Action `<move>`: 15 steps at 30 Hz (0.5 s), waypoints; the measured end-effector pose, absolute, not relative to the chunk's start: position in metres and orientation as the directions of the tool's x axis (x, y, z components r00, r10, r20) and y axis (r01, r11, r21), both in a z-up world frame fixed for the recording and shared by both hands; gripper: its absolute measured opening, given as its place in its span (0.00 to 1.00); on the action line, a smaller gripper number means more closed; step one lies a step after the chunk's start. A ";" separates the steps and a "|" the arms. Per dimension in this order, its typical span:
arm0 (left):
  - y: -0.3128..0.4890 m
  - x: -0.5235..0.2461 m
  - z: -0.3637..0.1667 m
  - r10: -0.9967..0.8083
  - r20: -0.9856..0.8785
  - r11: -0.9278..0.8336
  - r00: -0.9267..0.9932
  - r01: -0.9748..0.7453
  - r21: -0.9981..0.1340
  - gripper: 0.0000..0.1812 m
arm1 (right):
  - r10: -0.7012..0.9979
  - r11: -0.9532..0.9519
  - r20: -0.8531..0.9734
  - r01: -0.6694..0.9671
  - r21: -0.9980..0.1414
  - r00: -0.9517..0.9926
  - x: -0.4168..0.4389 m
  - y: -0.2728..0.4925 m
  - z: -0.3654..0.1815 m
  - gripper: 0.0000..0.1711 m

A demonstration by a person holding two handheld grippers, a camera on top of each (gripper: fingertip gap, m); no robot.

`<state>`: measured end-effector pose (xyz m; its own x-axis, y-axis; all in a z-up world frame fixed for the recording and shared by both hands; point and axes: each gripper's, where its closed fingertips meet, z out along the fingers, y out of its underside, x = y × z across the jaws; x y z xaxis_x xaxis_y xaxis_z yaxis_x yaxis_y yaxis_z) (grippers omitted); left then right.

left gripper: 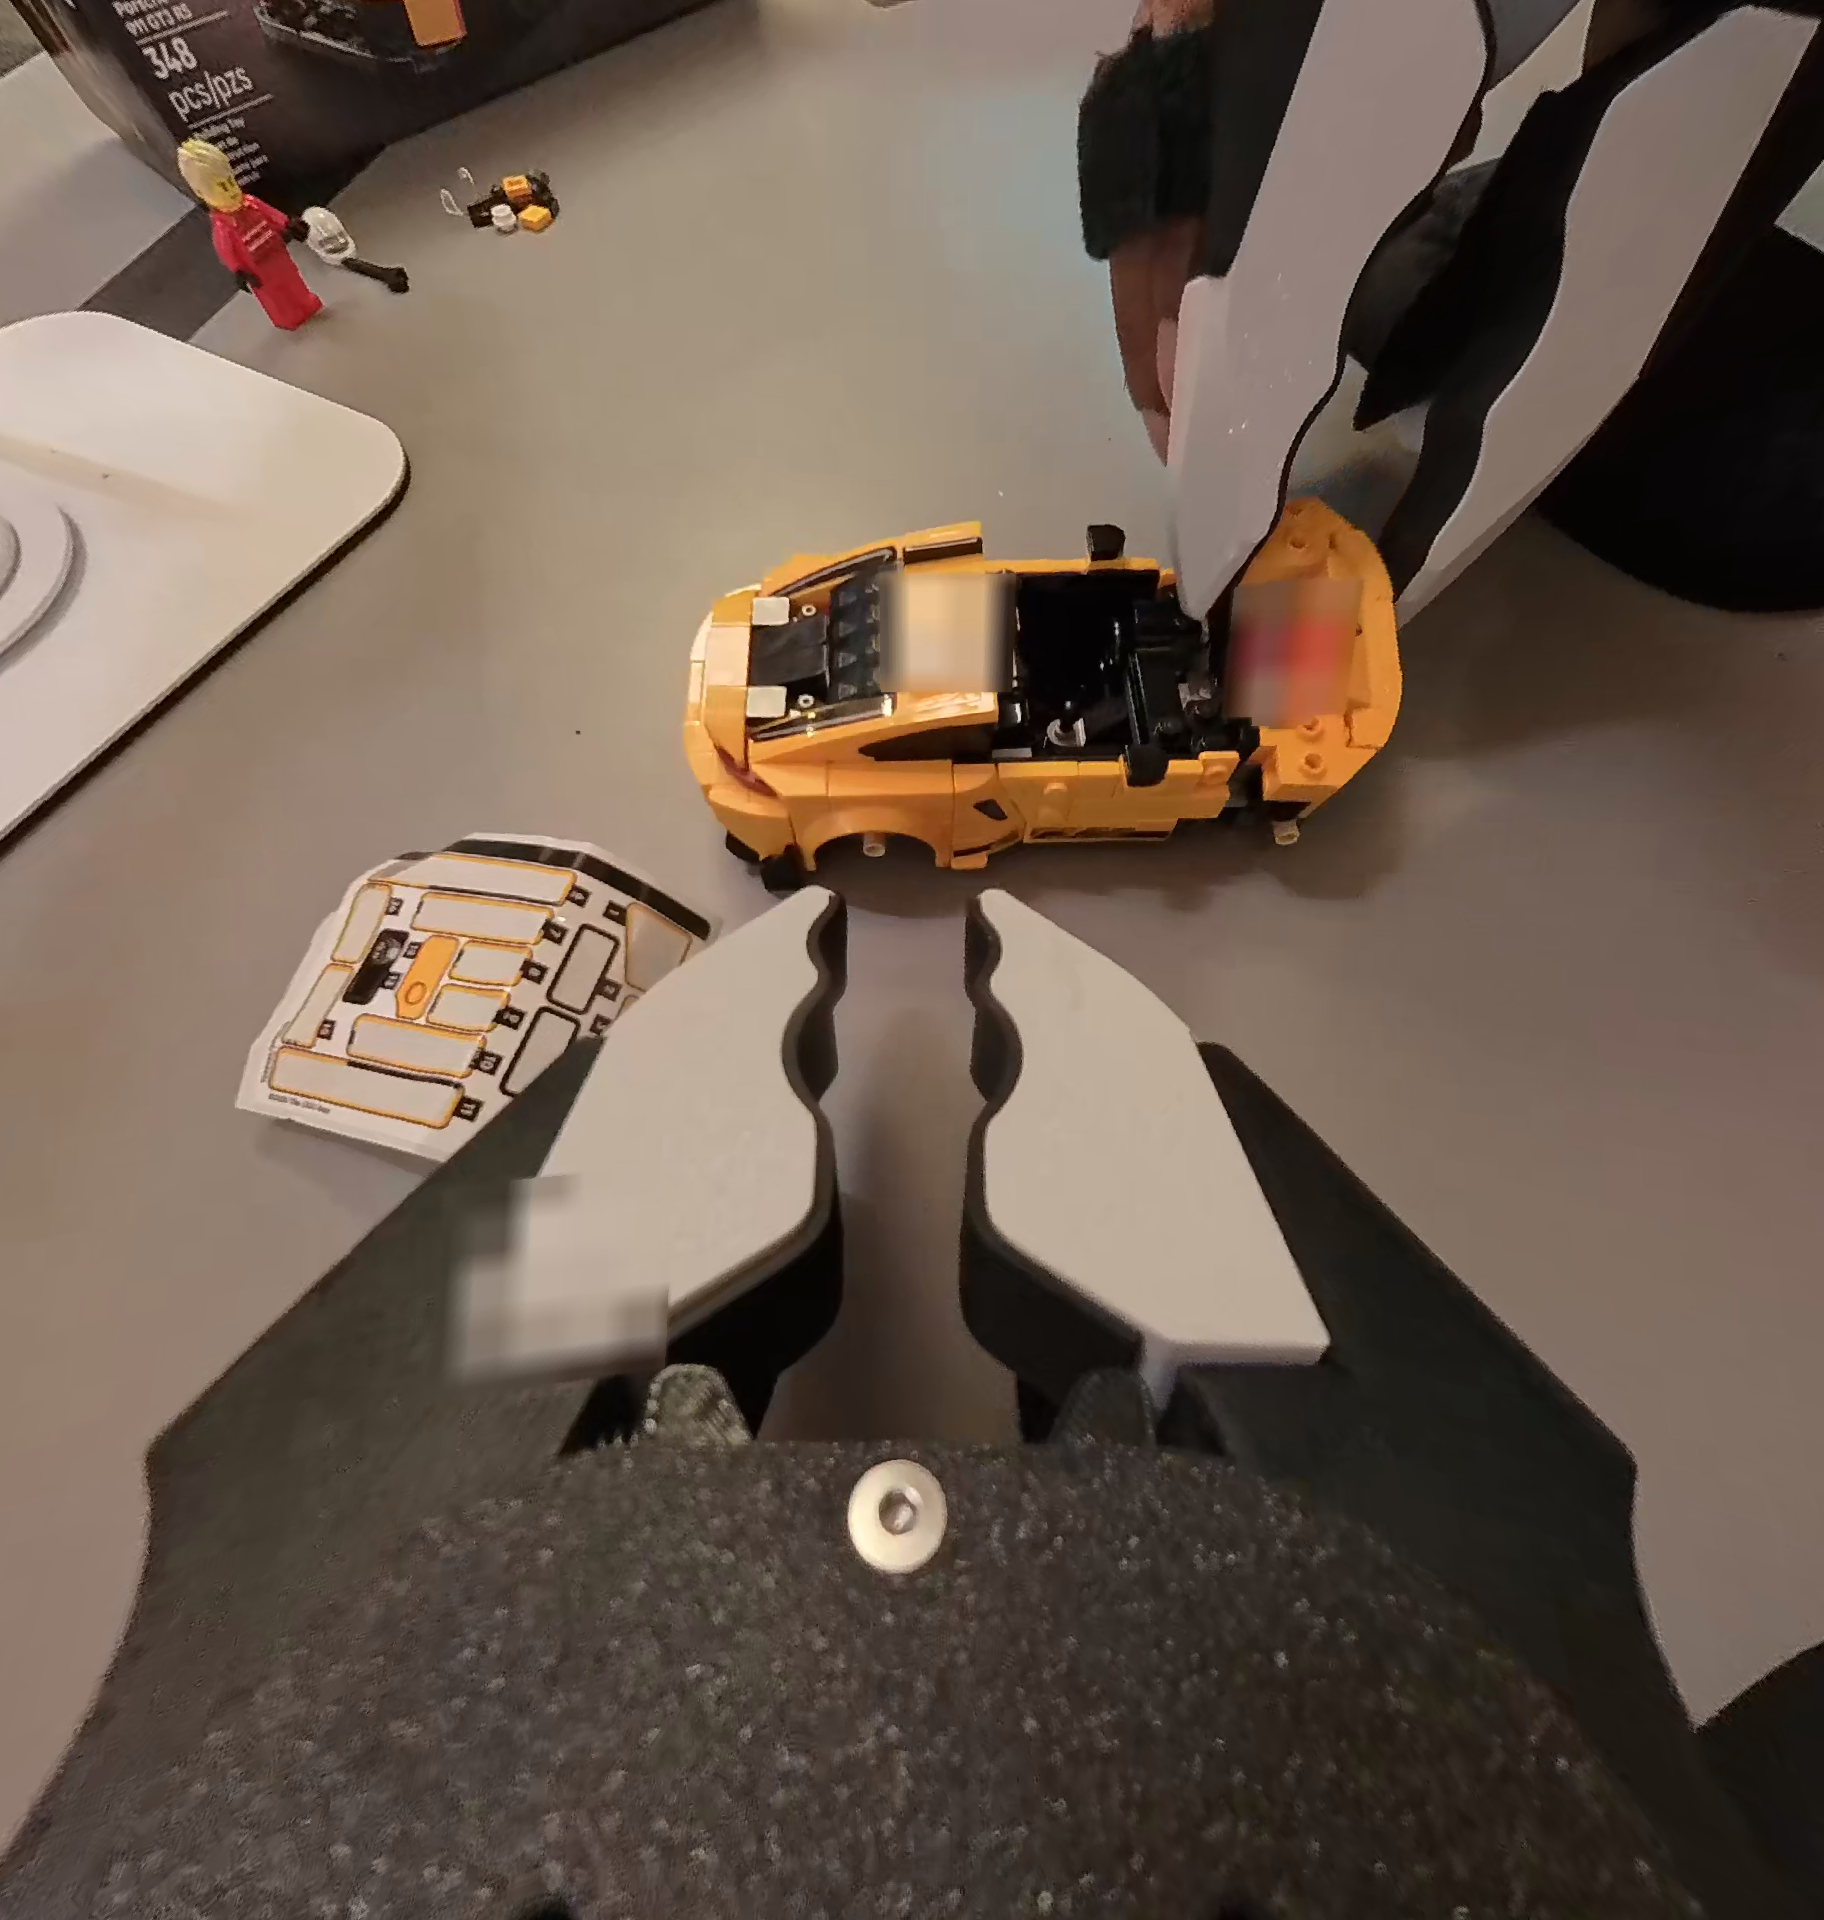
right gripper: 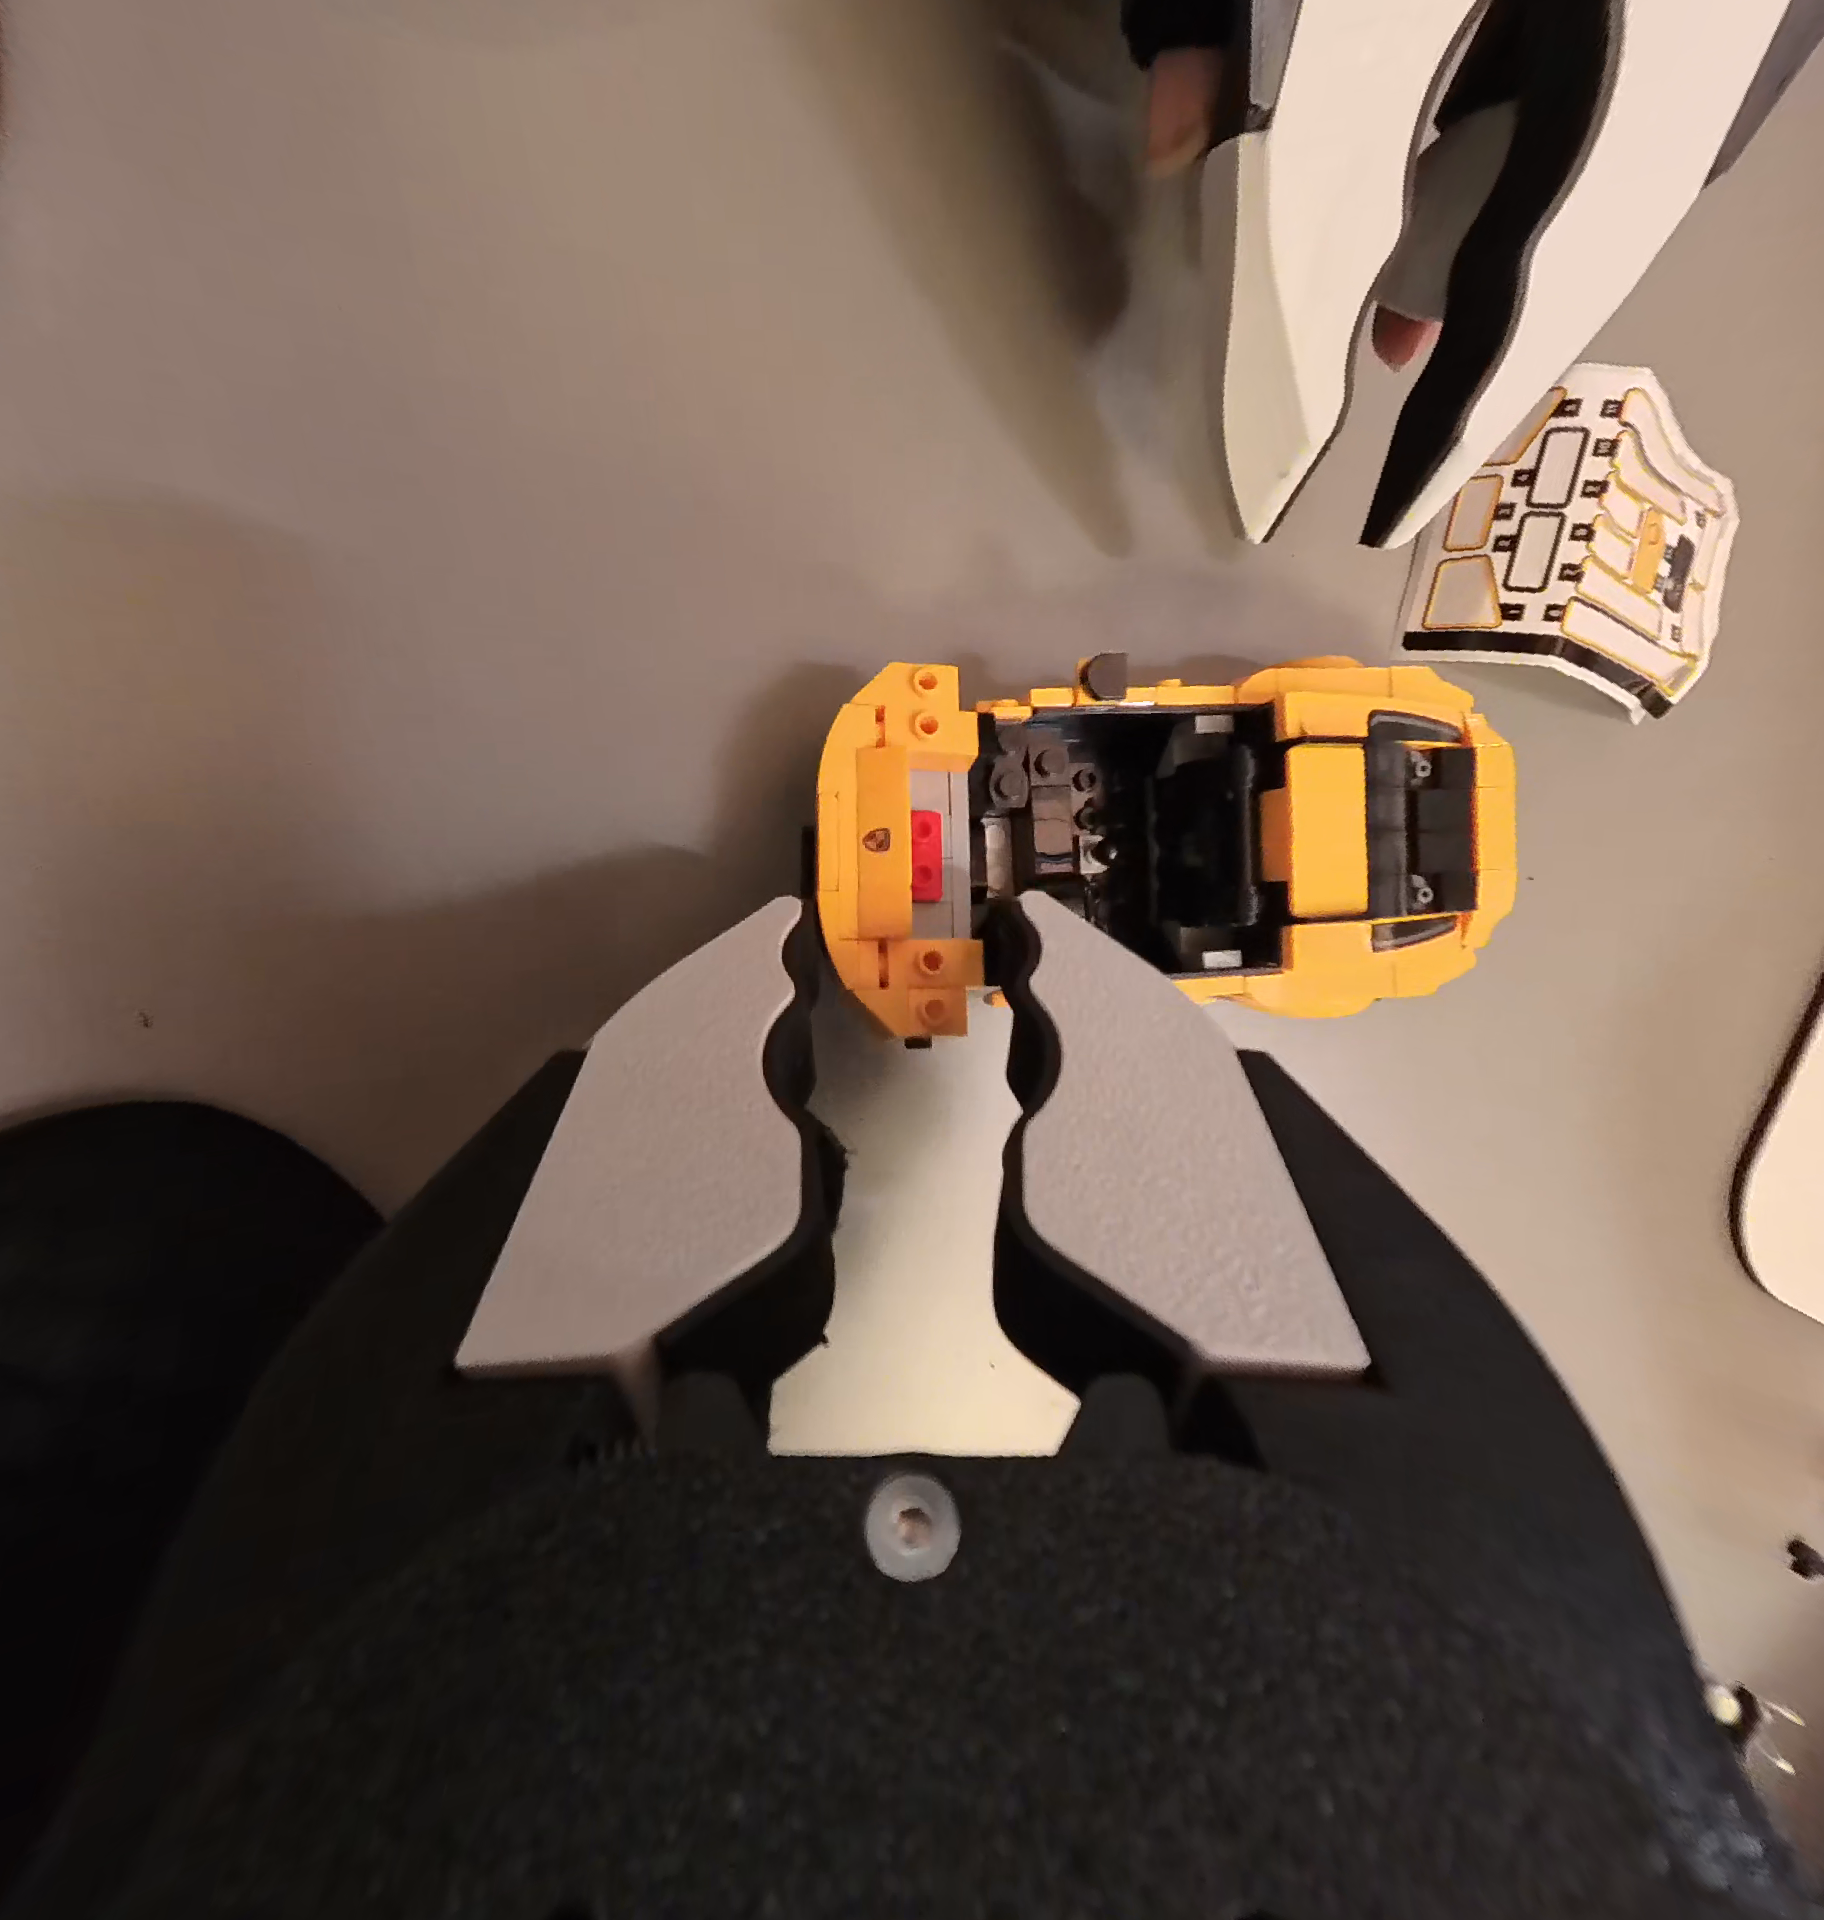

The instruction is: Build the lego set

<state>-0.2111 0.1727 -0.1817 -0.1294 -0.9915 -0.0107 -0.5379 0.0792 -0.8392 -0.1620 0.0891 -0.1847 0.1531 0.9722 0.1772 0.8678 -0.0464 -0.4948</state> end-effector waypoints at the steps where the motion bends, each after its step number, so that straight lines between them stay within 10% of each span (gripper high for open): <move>1: 0.172 -0.211 -0.182 -0.991 -0.009 0.078 -0.130 -0.537 -0.840 0.12 | 0.972 -0.047 0.179 0.867 -0.497 0.155 -0.162 0.089 -0.185 0.20; 15: 0.176 -0.207 -0.176 -0.992 0.001 0.061 -0.123 -0.504 -0.861 0.19 | 0.947 -0.067 0.228 0.834 -0.547 0.225 -0.160 0.094 -0.182 0.21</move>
